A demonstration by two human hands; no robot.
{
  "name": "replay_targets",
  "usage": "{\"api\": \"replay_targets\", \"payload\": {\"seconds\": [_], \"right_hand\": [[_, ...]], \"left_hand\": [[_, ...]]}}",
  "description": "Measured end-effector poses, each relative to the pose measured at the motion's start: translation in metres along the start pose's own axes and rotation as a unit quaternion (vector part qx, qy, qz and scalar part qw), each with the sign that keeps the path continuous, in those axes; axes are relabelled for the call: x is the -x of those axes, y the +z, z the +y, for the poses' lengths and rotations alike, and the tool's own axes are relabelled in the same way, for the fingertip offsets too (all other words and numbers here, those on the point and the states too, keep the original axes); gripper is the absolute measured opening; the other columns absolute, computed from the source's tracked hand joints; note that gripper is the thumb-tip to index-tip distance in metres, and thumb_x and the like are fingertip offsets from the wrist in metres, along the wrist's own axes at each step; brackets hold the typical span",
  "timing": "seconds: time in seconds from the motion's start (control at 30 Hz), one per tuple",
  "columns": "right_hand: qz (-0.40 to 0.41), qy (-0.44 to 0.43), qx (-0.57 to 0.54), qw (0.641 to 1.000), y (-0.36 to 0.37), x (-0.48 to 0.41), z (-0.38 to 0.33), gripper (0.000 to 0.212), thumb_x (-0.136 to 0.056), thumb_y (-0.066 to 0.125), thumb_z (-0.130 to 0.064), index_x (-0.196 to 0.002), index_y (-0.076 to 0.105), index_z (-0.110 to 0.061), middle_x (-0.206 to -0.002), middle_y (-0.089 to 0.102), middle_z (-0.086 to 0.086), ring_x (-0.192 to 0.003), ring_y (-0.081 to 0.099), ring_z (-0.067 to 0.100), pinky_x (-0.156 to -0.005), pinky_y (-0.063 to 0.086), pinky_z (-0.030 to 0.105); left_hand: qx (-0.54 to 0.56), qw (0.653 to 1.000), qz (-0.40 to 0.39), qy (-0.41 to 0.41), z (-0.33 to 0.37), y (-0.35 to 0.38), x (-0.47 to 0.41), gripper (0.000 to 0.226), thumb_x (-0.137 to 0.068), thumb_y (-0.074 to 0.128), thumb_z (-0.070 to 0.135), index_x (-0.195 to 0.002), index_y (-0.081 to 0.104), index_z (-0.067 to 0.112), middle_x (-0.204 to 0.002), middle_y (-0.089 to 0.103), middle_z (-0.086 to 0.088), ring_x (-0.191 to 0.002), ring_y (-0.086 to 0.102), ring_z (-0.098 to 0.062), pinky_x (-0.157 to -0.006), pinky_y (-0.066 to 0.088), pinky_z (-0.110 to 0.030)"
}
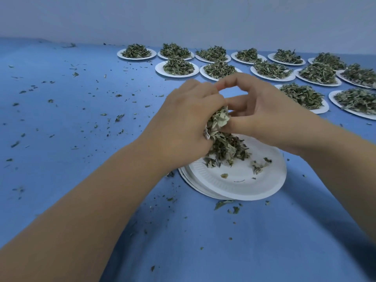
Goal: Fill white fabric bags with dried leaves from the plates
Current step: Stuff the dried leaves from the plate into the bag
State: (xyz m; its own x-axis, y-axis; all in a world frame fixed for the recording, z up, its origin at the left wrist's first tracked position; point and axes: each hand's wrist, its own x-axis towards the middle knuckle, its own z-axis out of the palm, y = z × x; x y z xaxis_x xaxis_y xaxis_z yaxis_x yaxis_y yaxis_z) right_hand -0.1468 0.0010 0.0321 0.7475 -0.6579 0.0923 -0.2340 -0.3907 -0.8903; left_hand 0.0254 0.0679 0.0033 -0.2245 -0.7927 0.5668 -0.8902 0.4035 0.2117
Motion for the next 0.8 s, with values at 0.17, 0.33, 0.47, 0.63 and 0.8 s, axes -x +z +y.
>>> {"api": "replay_targets", "payload": {"seconds": [0.17,0.33,0.47,0.63,0.8], "right_hand": [[0.020,-0.019,-0.047,0.999,-0.004,0.001,0.003,0.072,-0.077,0.073,-0.006,-0.140,0.049,-0.033,-0.096,0.077,0.013,-0.097,0.072,0.037,-0.102,0.052,0.056],[0.104,-0.003,-0.001,0.995,-0.011,0.003,0.009,0.048,-0.077,0.084,-0.016,-0.119,0.069,-0.033,-0.092,0.074,-0.002,-0.081,0.071,0.021,-0.079,0.055,0.038],[0.132,-0.015,0.005,0.991,-0.010,0.004,0.011,0.018,-0.083,0.082,-0.013,-0.098,0.079,-0.022,-0.102,0.070,0.020,-0.072,0.061,0.016,-0.067,0.044,0.028],[0.158,-0.005,-0.010,0.987,-0.008,0.003,0.011,0.016,-0.082,0.082,-0.012,-0.096,0.076,-0.010,-0.103,0.063,0.030,-0.073,0.055,0.022,-0.067,0.041,0.036],[0.168,-0.004,0.003,0.986,-0.006,-0.001,0.017,0.015,-0.082,0.082,-0.013,-0.093,0.072,-0.010,-0.104,0.062,0.026,-0.069,0.052,0.019,-0.066,0.045,0.032]], "left_hand": [[0.076,0.997,0.009,-0.027,0.001,0.001,0.002,0.048,-0.070,0.069,0.024,-0.117,0.058,0.019,-0.146,0.041,0.004,-0.135,0.034,-0.021,-0.103,0.038,-0.048],[0.185,0.976,-0.025,-0.115,-0.009,-0.019,0.004,0.063,-0.078,0.074,0.020,-0.129,0.043,0.040,-0.138,0.039,0.017,-0.132,0.036,0.002,-0.096,0.038,-0.016],[0.209,0.965,-0.032,-0.158,-0.010,-0.025,0.001,0.035,-0.080,0.064,0.038,-0.112,0.051,0.041,-0.116,0.051,0.017,-0.106,0.052,-0.001,-0.087,0.046,-0.019],[0.237,0.952,0.008,-0.193,0.000,-0.016,0.000,0.015,-0.084,0.070,0.038,-0.087,0.060,0.027,-0.080,0.066,0.004,-0.074,0.065,-0.023,-0.074,0.058,-0.042],[0.211,0.951,0.037,-0.225,0.000,-0.007,-0.003,0.017,-0.088,0.071,0.017,-0.080,0.061,0.028,-0.075,0.068,0.002,-0.071,0.069,-0.022,-0.079,0.058,-0.044]]}}
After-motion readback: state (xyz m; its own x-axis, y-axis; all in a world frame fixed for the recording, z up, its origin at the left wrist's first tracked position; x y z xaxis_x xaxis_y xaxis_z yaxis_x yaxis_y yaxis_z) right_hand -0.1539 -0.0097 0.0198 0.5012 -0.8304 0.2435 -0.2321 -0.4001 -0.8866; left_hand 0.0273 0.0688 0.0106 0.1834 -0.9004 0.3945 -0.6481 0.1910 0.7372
